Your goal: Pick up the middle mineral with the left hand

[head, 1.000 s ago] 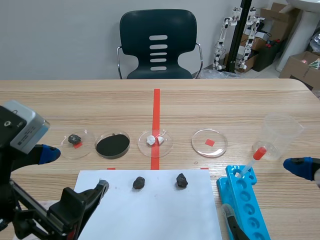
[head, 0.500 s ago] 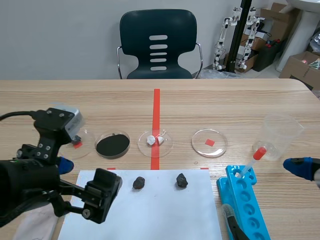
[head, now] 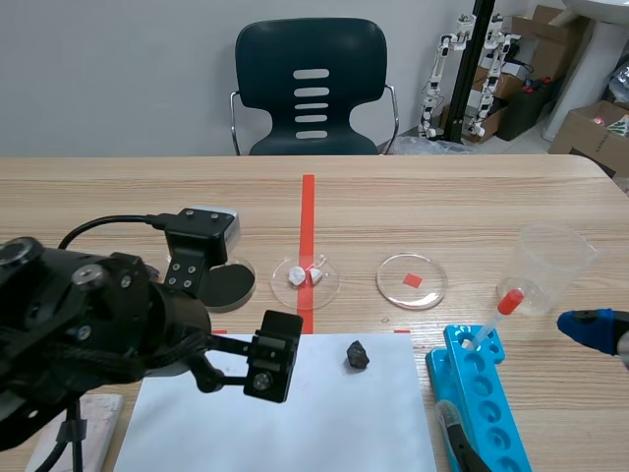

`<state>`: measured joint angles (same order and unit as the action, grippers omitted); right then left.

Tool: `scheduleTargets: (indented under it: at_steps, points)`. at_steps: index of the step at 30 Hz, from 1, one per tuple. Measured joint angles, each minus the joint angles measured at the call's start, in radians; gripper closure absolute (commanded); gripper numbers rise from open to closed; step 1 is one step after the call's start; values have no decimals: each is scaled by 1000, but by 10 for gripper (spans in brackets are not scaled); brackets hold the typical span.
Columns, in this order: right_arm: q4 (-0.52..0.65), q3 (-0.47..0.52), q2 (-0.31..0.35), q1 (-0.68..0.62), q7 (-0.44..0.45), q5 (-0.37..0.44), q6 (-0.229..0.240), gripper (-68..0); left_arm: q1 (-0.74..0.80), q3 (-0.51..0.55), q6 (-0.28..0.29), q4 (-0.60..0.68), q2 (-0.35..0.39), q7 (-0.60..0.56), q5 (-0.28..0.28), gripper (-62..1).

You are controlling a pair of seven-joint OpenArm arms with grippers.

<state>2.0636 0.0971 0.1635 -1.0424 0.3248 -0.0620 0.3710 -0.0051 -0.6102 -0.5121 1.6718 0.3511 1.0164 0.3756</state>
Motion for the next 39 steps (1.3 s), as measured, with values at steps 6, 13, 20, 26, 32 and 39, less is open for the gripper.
scheduleTargets:
  at_steps: [6, 13, 20, 26, 32, 39]
  points:
    - [0, 0, 0, 0, 0, 0, 0, -679, -108, -87, -82, -105, -42, 45, 0, -623]
    - [0, 0, 0, 0, 0, 0, 0, -679, -177, -132, -134, -177, -124, 23, 0, -623]
    - [0, 0, 0, 0, 0, 0, 0, -679, -225, -150, -151, -247, -192, 67, -2, -623]
    - [0, 0, 0, 0, 0, 0, 0, -679, -290, -148, -154, -439, -219, 136, -11, -623]
    - [0, 0, 0, 0, 0, 0, 0, -679, -319, -148, -145, -503, -259, 136, -23, -623]
    - [0, 0, 0, 0, 0, 0, 0, -679, -325, -148, -137, -555, -280, 135, -28, -623]
